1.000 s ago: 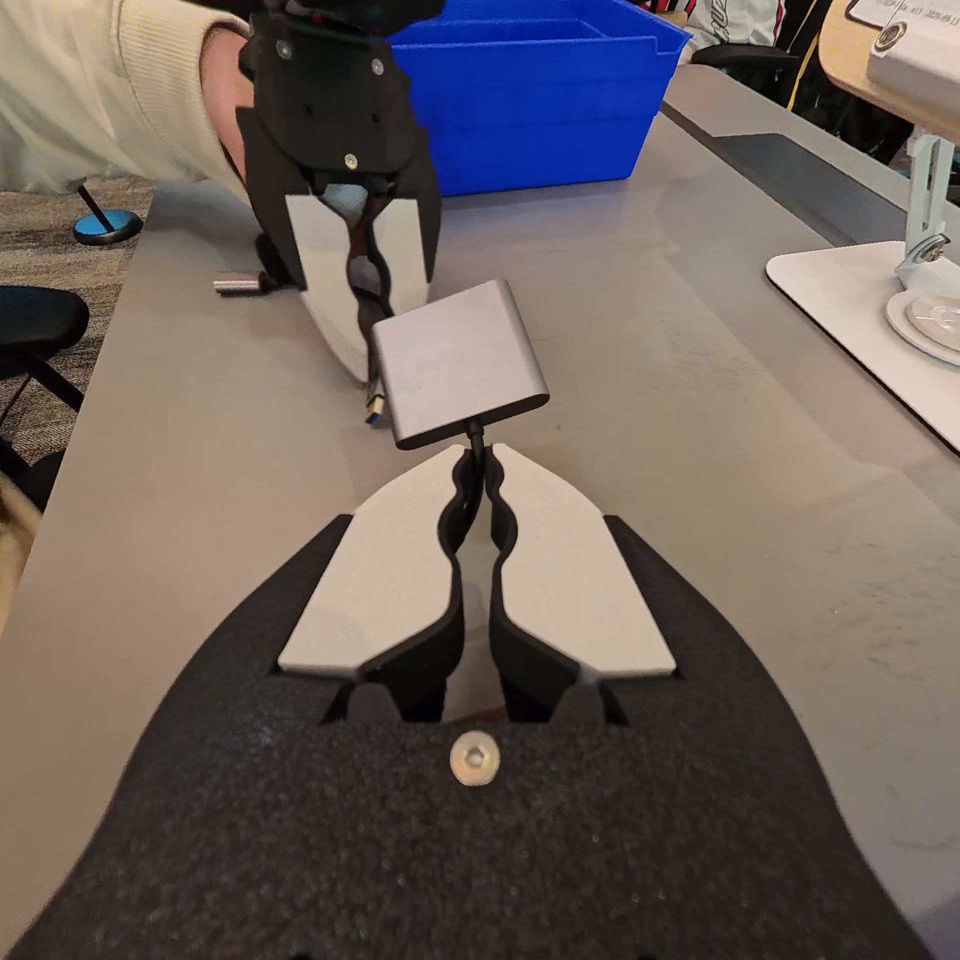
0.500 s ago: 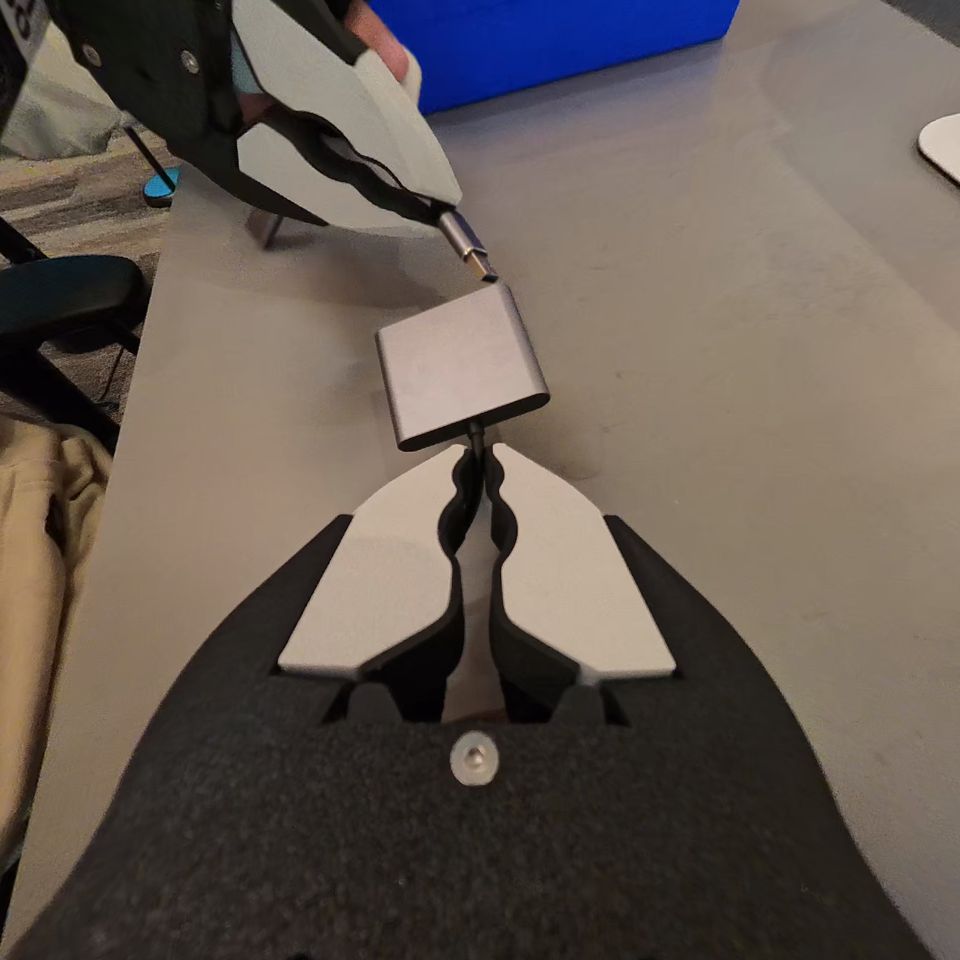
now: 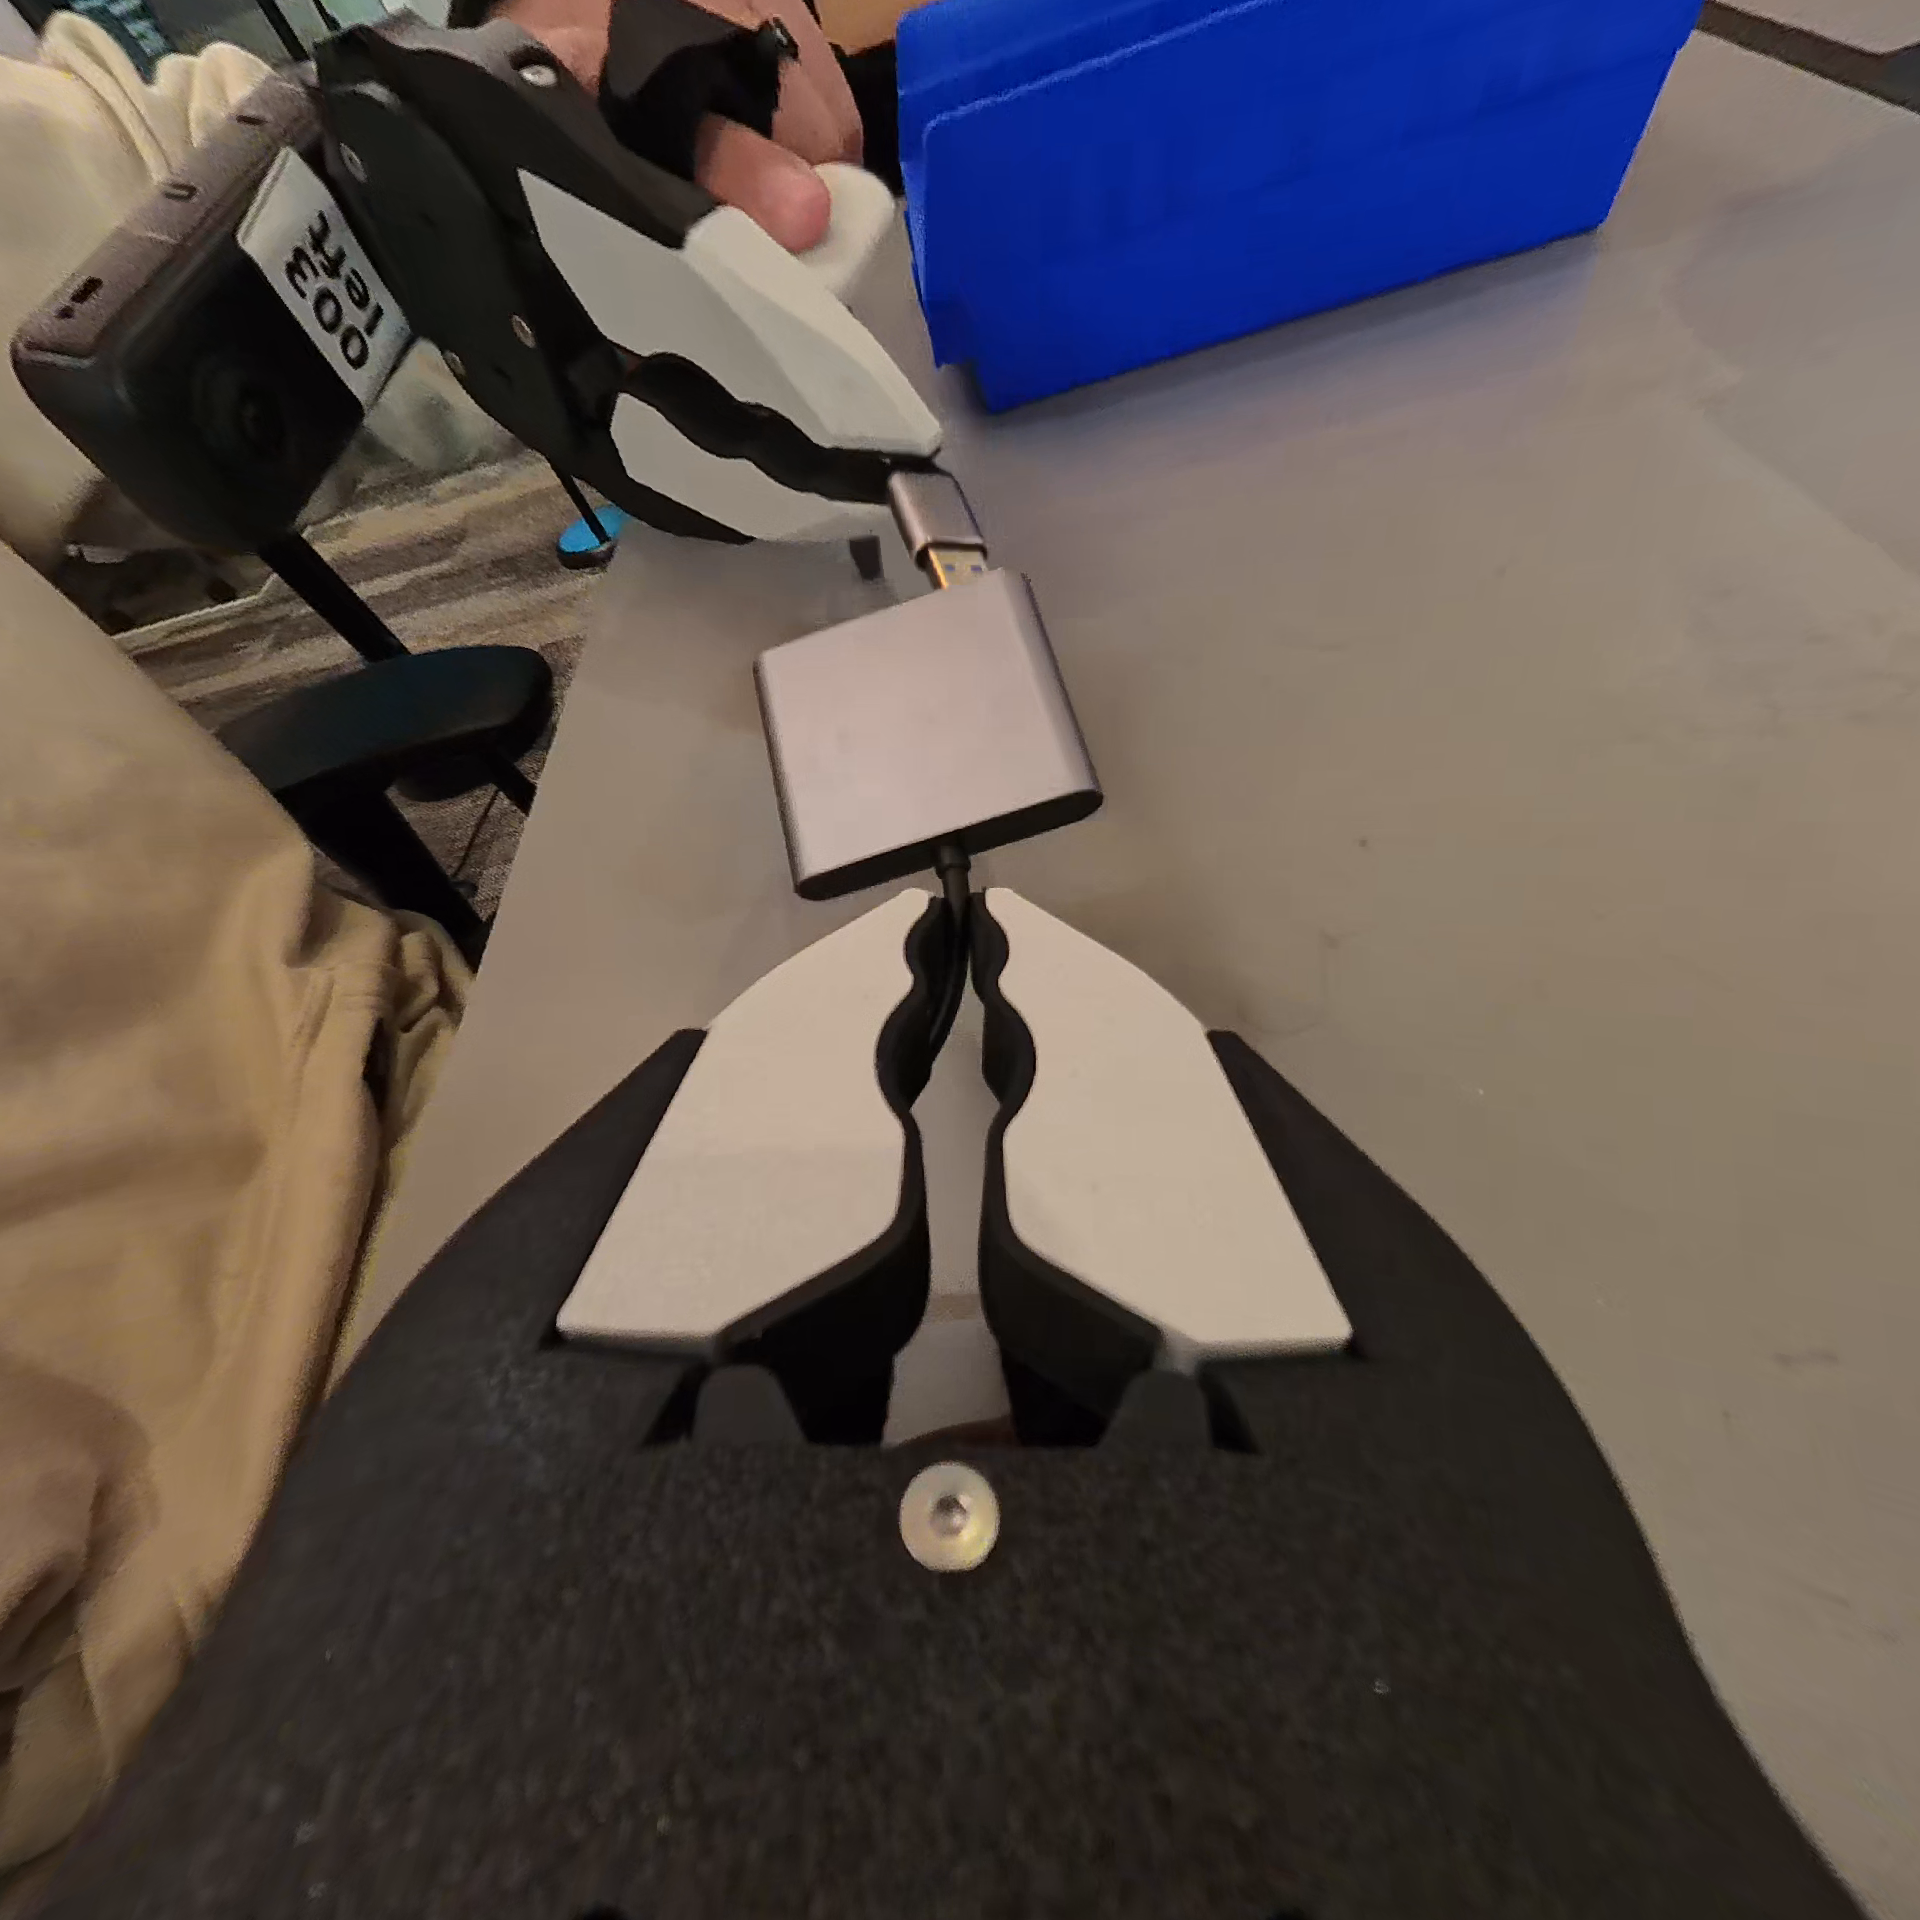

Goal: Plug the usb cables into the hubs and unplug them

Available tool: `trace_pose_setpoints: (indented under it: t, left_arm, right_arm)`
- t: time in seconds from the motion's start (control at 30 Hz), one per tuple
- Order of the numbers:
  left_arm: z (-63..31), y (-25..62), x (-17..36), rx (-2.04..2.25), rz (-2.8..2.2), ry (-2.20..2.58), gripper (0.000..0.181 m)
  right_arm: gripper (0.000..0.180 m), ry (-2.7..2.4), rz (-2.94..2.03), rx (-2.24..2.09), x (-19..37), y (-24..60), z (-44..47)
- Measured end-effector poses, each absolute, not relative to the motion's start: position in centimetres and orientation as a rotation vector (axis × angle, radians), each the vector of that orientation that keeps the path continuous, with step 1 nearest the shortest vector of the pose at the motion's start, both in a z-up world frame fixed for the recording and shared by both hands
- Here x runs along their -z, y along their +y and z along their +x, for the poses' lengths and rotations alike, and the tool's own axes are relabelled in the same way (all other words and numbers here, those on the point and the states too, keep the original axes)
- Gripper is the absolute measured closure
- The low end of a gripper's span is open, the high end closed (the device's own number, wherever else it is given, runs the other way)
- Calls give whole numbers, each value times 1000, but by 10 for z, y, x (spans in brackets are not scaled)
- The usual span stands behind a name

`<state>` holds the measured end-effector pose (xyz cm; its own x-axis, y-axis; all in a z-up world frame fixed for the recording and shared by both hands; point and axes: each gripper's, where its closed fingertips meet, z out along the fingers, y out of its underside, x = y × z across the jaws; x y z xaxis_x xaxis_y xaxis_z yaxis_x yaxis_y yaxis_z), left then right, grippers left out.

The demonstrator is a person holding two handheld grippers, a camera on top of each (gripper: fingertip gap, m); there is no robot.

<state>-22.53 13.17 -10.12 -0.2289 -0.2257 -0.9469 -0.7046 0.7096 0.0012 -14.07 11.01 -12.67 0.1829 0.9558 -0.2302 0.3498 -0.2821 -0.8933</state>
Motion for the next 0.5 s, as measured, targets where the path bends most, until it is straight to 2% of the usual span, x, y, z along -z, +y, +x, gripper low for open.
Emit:
trace_pose_setpoints:
  t: [0.5]
  left_arm:
    - [-229, 117, 99, -601, -534, 1826, 174]
  right_arm:
    - [176, -1311, -1721, -1176, 125, 94, -144]
